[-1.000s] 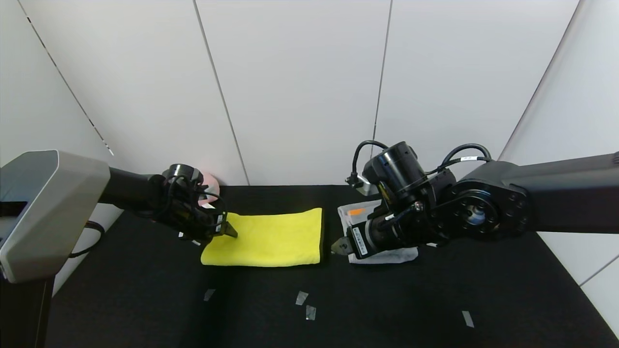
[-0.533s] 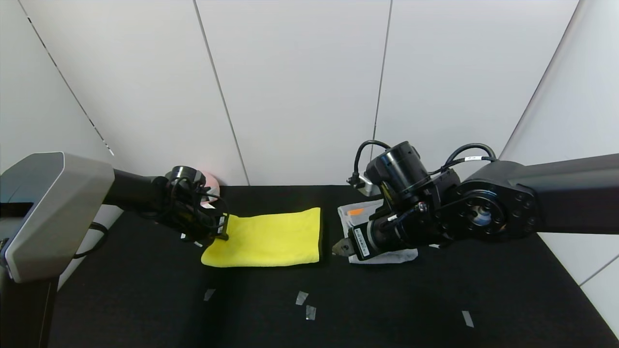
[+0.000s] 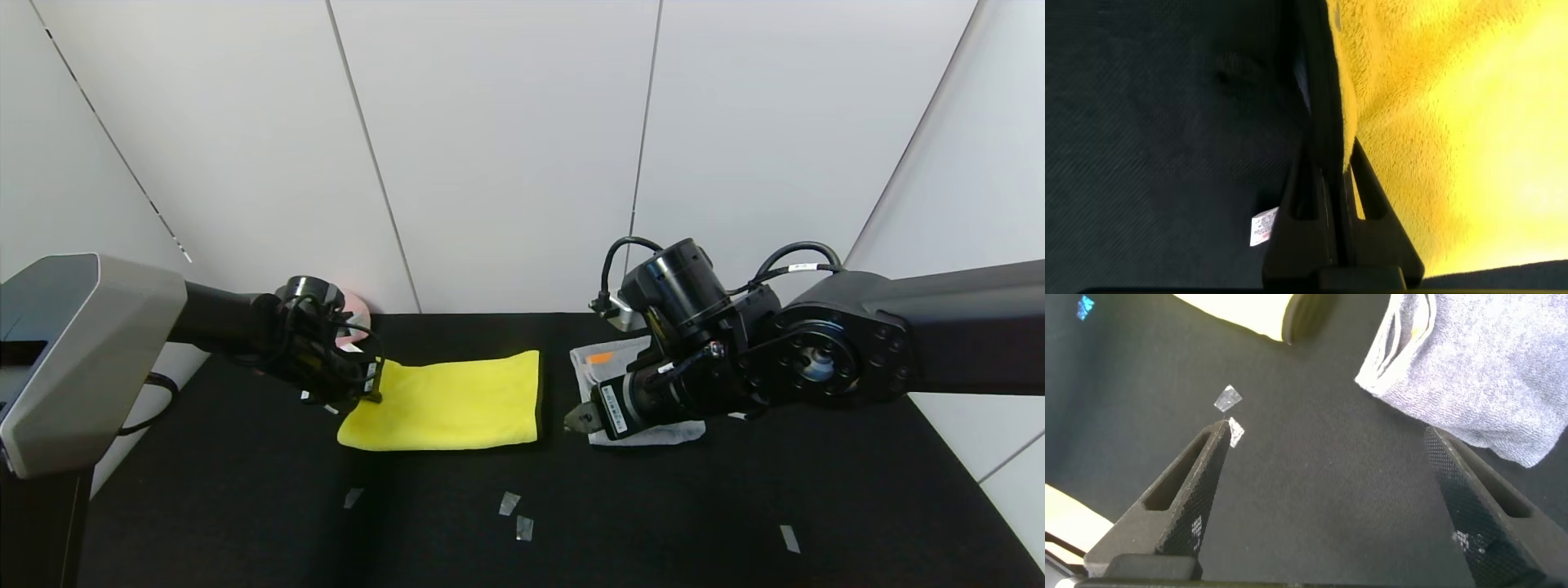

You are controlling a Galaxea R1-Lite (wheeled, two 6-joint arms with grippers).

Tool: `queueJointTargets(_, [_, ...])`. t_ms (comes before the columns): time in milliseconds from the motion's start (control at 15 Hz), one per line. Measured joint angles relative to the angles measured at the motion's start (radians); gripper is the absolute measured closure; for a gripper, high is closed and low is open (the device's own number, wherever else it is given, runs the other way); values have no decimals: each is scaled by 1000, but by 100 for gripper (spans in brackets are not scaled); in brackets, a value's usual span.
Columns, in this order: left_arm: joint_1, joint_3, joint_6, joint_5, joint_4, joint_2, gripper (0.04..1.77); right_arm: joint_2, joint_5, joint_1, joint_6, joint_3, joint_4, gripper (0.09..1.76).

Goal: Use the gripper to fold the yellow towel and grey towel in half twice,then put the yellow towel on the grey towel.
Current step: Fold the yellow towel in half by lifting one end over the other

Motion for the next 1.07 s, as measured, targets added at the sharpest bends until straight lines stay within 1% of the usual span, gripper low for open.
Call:
queueJointTargets(200, [2,-16,68,88,63,-31,168,0,1,-6,0,6,0,15])
queueJointTargets(333, [5,-26,109,166,84,-52,168,0,0,-12,0,11,0,15])
queueJointTargets(400, [10,-28,135,196,87,-62,168,-3,0,-14,0,14,1,15])
queueJointTargets(667, [32,-30,209,288,89,-101,168,-19,1,-26,-1,32,0,15])
queueJointTargets(733, [35,-29,215,294,90,-112,168,-24,1,-32,-1,37,0,15])
queueJointTargets(867, [26,-27,212,291,146,-134,168,-37,0,-40,-4,54,0,15])
queueJointTargets(1000, [4,-34,202,270,193,-157,168,-50,0,-52,-21,74,-1,15])
queueJointTargets(1067, [-11,-36,197,263,198,-168,168,-56,0,-57,-22,81,-1,15])
